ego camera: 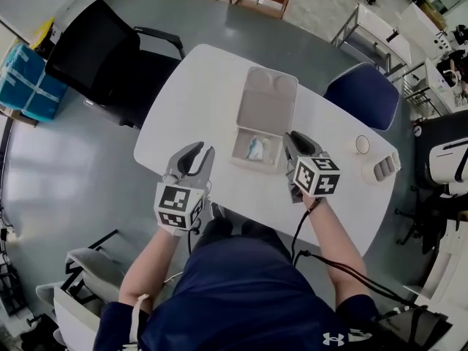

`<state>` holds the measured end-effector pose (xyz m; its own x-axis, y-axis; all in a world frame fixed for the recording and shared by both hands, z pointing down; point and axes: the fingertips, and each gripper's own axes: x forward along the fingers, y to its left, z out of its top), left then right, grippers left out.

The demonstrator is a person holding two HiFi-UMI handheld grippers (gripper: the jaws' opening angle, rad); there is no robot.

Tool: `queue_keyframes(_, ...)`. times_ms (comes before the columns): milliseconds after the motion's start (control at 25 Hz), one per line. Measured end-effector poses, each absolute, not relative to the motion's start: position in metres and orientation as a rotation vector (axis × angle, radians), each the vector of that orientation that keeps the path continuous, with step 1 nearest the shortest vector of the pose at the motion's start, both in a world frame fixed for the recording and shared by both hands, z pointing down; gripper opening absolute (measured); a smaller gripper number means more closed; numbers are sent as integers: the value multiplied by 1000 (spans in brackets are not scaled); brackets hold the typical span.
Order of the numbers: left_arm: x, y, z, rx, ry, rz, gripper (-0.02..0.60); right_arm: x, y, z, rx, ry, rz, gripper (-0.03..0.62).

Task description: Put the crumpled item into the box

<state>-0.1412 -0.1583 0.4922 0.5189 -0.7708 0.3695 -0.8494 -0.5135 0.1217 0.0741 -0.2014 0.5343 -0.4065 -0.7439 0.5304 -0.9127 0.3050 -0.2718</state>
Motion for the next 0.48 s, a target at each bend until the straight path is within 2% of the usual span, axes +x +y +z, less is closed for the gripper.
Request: queue_keyframes(480,-109,-162,372,2670,-1459,163,103,107,-159,369,1692,-2486,122,62)
